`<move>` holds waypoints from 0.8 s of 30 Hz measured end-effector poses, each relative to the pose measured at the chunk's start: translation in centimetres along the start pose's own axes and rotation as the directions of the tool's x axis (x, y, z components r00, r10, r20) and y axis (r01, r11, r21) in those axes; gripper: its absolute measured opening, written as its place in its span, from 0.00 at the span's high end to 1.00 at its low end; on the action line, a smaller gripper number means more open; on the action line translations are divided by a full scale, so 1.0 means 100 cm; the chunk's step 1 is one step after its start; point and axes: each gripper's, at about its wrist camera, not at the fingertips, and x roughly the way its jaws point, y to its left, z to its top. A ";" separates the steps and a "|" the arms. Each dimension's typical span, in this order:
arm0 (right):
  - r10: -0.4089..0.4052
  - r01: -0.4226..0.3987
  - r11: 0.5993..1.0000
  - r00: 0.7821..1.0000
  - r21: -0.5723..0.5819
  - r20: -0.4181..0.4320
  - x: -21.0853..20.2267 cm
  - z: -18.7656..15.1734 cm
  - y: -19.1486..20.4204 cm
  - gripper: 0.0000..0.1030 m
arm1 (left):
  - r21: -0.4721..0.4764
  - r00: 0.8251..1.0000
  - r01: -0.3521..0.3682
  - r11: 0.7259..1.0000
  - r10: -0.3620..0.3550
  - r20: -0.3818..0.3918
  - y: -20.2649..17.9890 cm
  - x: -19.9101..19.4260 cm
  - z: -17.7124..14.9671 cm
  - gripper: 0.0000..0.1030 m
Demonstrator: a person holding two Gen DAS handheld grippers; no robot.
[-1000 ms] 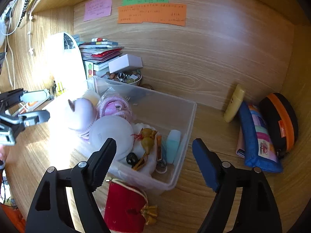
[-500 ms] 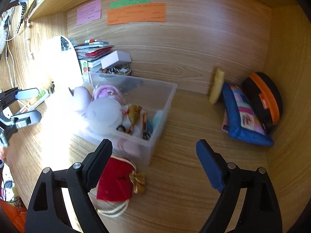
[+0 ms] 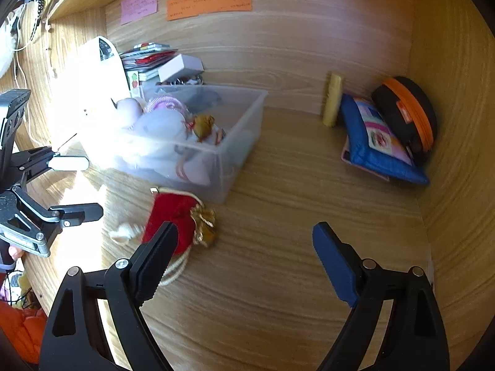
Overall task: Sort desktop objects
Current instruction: 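Grasp the small beige shell with left tool while right tool moves to the red pouch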
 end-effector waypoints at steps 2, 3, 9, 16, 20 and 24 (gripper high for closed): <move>0.003 -0.003 1.000 1.000 0.013 -0.007 -0.001 -0.005 -0.004 0.16 | 0.028 1.000 0.006 1.000 -0.005 -0.012 -0.008 0.003 -0.001 0.08; 0.007 -0.006 1.000 1.000 0.019 -0.011 -0.001 -0.006 -0.005 0.16 | 0.041 1.000 0.008 0.999 -0.007 -0.012 -0.012 0.004 -0.001 0.11; 0.031 -0.031 0.999 0.999 0.033 -0.013 -0.002 -0.010 -0.006 0.16 | 0.107 0.999 0.028 0.994 -0.023 -0.046 -0.030 0.013 -0.002 0.41; 0.036 -0.037 0.999 0.999 -0.005 -0.028 0.001 -0.010 0.004 0.16 | 0.110 0.998 0.031 0.993 -0.024 -0.062 -0.033 0.022 0.002 0.60; 0.044 -0.045 0.999 0.998 -0.020 -0.043 0.007 -0.008 0.008 0.15 | 0.100 0.997 0.062 0.993 -0.056 -0.059 -0.029 0.023 0.002 0.74; 0.058 -0.060 0.998 0.996 -0.036 -0.066 0.016 -0.004 0.015 0.16 | 0.089 0.996 0.082 0.993 -0.077 -0.052 -0.024 0.023 0.002 0.85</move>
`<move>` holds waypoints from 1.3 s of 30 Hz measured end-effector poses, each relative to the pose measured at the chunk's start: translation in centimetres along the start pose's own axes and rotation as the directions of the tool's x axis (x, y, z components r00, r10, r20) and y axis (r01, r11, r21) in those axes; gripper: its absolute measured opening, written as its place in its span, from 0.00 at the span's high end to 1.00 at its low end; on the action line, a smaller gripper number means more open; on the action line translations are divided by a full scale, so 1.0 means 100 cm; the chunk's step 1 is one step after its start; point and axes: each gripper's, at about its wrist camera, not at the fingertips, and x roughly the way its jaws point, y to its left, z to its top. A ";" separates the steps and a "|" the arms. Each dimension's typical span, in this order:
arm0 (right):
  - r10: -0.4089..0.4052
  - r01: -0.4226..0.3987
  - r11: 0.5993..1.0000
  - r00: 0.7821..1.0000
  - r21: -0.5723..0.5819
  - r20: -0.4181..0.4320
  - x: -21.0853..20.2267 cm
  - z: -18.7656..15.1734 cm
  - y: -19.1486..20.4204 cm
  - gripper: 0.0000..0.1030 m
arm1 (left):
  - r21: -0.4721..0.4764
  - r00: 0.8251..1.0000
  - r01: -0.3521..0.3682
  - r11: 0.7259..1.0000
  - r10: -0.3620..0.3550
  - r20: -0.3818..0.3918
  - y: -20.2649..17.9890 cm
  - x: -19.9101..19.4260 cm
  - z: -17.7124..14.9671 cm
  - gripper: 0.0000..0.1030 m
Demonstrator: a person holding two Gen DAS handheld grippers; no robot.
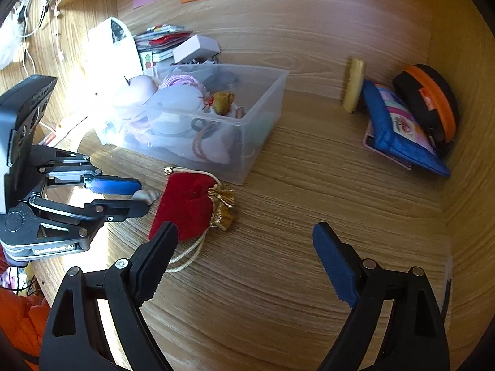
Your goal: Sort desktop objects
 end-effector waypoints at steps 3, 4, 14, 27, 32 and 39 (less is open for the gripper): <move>0.012 -0.013 1.000 1.000 -0.014 -0.027 0.008 0.004 0.007 0.15 | -0.020 1.000 0.019 1.000 -0.019 0.002 0.004 0.000 0.001 0.86; 0.023 -0.024 1.000 0.999 -0.017 -0.039 0.011 0.005 0.010 0.15 | -0.030 1.000 0.025 0.999 -0.025 0.003 0.006 0.000 0.001 0.86; 0.056 -0.061 0.996 0.995 -0.060 -0.088 0.032 0.020 0.030 0.16 | -0.120 0.996 0.042 0.992 -0.032 0.083 0.024 -0.015 -0.002 0.86; 0.071 -0.088 0.989 0.988 -0.117 -0.140 0.049 0.023 0.053 0.41 | -0.147 0.989 0.084 0.986 -0.065 0.130 0.030 -0.024 -0.001 0.86; 0.103 -0.116 0.989 0.986 -0.096 -0.128 0.044 0.023 0.050 0.65 | -0.152 0.987 0.085 0.985 -0.062 0.147 0.033 -0.029 -0.002 0.86; 0.117 -0.123 0.988 0.991 -0.095 -0.072 0.023 0.021 0.052 0.72 | -0.175 0.986 0.068 0.982 -0.039 0.164 0.041 -0.034 -0.004 0.86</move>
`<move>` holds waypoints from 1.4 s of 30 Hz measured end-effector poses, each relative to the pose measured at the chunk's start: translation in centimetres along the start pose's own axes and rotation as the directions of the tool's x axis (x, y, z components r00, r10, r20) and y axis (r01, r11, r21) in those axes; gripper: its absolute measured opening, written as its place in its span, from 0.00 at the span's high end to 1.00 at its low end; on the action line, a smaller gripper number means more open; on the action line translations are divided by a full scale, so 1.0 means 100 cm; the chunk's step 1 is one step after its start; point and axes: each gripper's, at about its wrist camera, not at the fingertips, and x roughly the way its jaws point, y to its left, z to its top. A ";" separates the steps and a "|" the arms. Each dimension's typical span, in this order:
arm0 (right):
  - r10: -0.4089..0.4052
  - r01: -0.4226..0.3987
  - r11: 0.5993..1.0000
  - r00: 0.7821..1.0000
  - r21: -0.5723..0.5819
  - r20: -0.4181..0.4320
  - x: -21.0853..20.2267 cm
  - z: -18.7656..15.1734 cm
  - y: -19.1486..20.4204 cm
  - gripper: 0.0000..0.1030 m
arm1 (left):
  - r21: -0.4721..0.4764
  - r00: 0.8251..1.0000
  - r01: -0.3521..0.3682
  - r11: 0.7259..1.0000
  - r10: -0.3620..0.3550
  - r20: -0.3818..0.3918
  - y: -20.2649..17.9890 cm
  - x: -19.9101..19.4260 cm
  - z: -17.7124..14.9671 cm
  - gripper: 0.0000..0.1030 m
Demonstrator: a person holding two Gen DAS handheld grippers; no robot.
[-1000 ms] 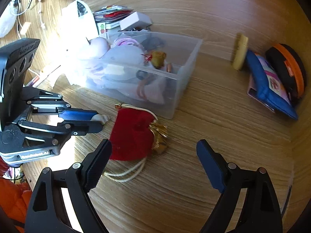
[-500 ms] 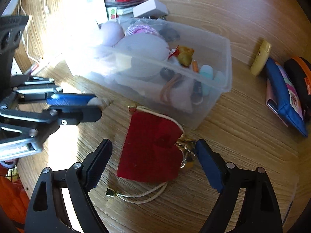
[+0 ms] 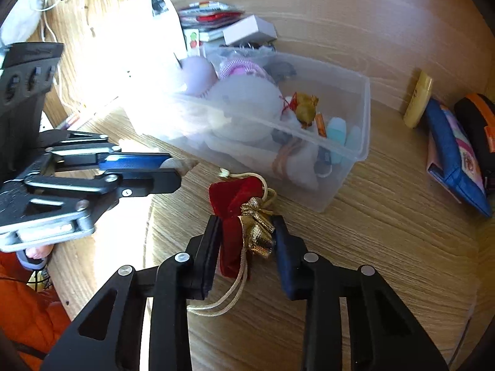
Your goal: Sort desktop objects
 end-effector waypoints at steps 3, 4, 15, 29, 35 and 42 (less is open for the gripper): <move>-0.009 0.010 1.000 0.999 -0.012 0.030 -0.013 -0.002 0.006 0.72 | -0.008 1.000 -0.011 1.000 0.012 0.010 0.004 -0.004 -0.001 0.86; -0.009 0.009 1.000 0.999 -0.016 0.039 -0.017 -0.001 0.007 0.72 | -0.011 1.000 -0.017 1.000 0.017 0.012 0.005 -0.005 -0.001 0.86; -0.052 0.045 0.998 0.984 0.045 0.172 -0.057 0.011 0.012 0.72 | -0.069 0.994 -0.069 0.995 0.075 0.083 0.023 -0.038 -0.006 0.86; -0.120 0.107 0.992 0.954 0.063 0.274 -0.069 0.044 0.010 0.72 | -0.113 0.965 -0.161 0.980 0.180 0.189 0.064 -0.079 0.017 0.86; -0.137 0.126 0.990 0.949 0.057 0.284 -0.061 0.062 0.001 0.72 | -0.125 0.960 -0.186 0.975 0.207 0.186 0.083 -0.077 0.031 0.86; -0.123 0.113 0.992 0.946 0.048 0.299 -0.058 0.089 -0.009 0.72 | -0.092 0.956 -0.224 0.970 0.237 0.175 0.092 -0.065 0.057 0.86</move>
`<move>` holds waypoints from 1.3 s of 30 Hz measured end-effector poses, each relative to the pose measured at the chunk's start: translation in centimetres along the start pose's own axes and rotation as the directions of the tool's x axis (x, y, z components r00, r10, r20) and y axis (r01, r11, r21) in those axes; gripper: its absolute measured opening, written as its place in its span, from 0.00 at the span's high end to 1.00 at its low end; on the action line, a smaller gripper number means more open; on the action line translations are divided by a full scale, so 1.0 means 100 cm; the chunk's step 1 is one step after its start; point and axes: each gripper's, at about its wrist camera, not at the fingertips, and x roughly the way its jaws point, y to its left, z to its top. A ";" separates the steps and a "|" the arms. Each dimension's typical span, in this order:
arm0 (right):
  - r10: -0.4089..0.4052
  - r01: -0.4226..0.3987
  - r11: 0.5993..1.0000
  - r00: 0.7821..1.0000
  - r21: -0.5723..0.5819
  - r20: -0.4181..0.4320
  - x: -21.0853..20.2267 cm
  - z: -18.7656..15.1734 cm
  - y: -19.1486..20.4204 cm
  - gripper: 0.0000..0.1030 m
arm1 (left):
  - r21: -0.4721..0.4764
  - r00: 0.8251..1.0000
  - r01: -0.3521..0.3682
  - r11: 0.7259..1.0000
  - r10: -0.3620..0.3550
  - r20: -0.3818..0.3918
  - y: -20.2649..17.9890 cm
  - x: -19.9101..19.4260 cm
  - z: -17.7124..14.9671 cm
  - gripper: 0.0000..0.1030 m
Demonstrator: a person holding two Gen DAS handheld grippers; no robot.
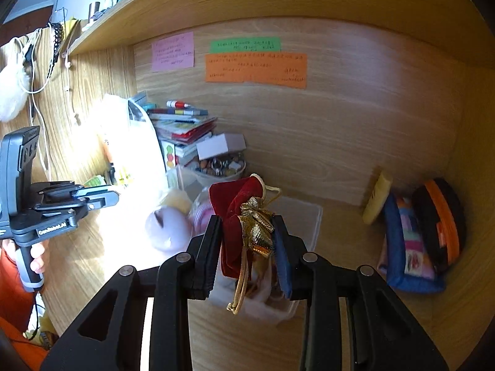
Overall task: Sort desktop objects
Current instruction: 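Lower the beige shell into the bin with left tool while right tool lowers the red pouch in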
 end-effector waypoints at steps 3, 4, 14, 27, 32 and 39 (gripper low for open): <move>0.002 -0.002 1.000 1.000 -0.018 0.007 0.004 0.010 0.001 0.71 | 0.017 1.000 0.012 1.000 -0.012 -0.005 -0.001 0.006 0.010 0.86; 0.005 -0.005 1.000 1.000 -0.022 0.008 0.006 0.012 0.001 0.71 | 0.023 1.000 0.027 0.999 -0.027 -0.010 -0.002 0.008 0.013 0.86; 0.039 -0.038 0.999 0.999 -0.035 0.004 0.025 0.017 0.007 0.70 | 0.039 0.988 0.140 0.989 -0.137 -0.066 -0.014 0.042 0.046 0.86; 0.054 -0.047 0.993 0.996 0.108 -0.071 0.073 -0.007 -0.017 0.69 | -0.018 0.960 0.225 0.974 -0.225 -0.164 -0.016 0.084 0.039 0.86; 0.060 -0.046 0.990 0.993 0.133 -0.104 0.085 -0.012 -0.018 0.69 | -0.036 0.953 0.232 0.972 -0.235 -0.191 -0.015 0.092 0.035 0.86; 0.023 -0.009 0.992 0.994 0.123 -0.110 0.091 -0.014 -0.017 0.67 | -0.048 0.953 0.237 0.970 -0.242 -0.184 -0.012 0.091 0.034 0.86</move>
